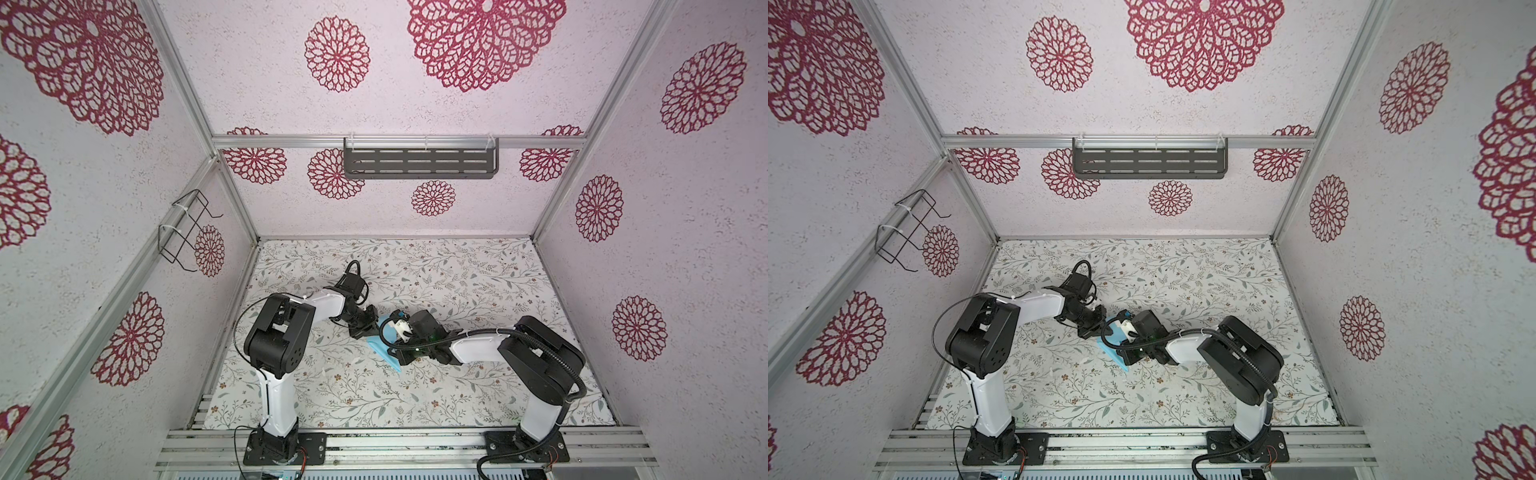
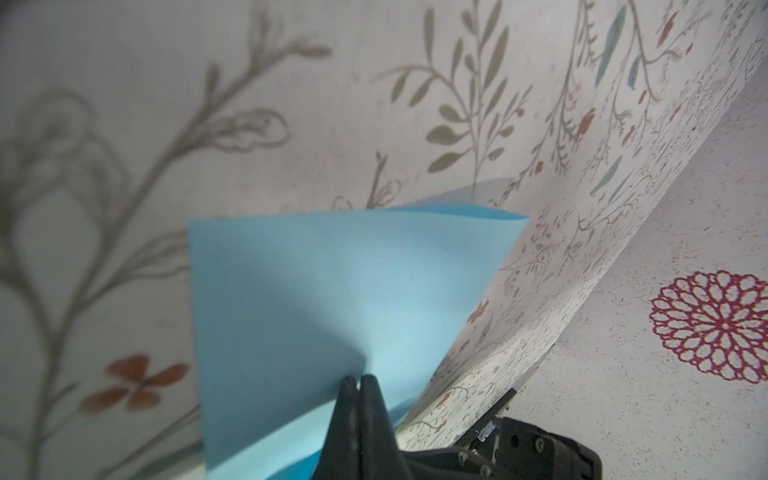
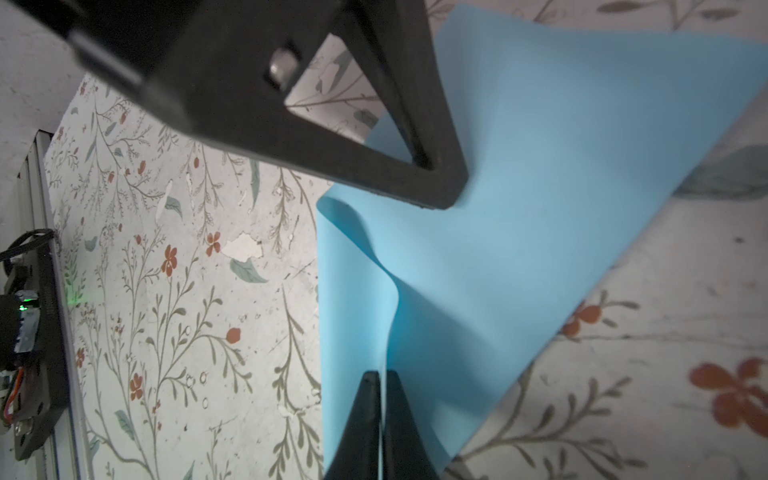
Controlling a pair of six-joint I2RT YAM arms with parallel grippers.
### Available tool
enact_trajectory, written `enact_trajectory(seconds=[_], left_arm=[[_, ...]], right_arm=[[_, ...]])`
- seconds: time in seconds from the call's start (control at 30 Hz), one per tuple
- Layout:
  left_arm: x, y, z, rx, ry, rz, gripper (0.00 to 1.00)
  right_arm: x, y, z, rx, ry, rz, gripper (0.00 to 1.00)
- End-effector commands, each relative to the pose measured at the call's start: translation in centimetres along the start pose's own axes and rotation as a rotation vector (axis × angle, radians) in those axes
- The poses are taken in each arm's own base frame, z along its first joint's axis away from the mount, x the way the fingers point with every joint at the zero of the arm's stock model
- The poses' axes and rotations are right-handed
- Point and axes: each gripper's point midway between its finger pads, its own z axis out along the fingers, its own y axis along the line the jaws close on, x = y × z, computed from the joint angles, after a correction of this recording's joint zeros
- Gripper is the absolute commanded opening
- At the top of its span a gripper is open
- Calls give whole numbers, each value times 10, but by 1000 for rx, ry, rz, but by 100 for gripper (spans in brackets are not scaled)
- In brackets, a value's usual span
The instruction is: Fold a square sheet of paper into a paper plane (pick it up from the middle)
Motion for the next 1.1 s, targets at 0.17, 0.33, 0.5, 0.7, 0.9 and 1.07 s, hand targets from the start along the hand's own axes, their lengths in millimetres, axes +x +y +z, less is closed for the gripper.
enact_trajectory(seconds=[0.17, 0.33, 0.5, 0.7, 0.9, 1.07], left_arm=[[-3, -24, -27, 78, -95, 10, 12], [0, -36, -54, 195, -174, -12, 29], [16, -25, -56, 229, -193, -44, 29], [38, -11, -42, 256, -179, -70, 18], [42, -12, -24, 272, -155, -61, 11], [41, -8, -17, 256, -147, -59, 9]], right_arm=[[7, -15, 2, 65, 31, 36, 8], [9, -19, 3, 73, 42, 48, 9], [10, -21, 3, 77, 44, 59, 9], [9, -23, 4, 78, 43, 69, 9], [11, -23, 5, 75, 50, 72, 9], [11, -24, 4, 77, 51, 78, 9]])
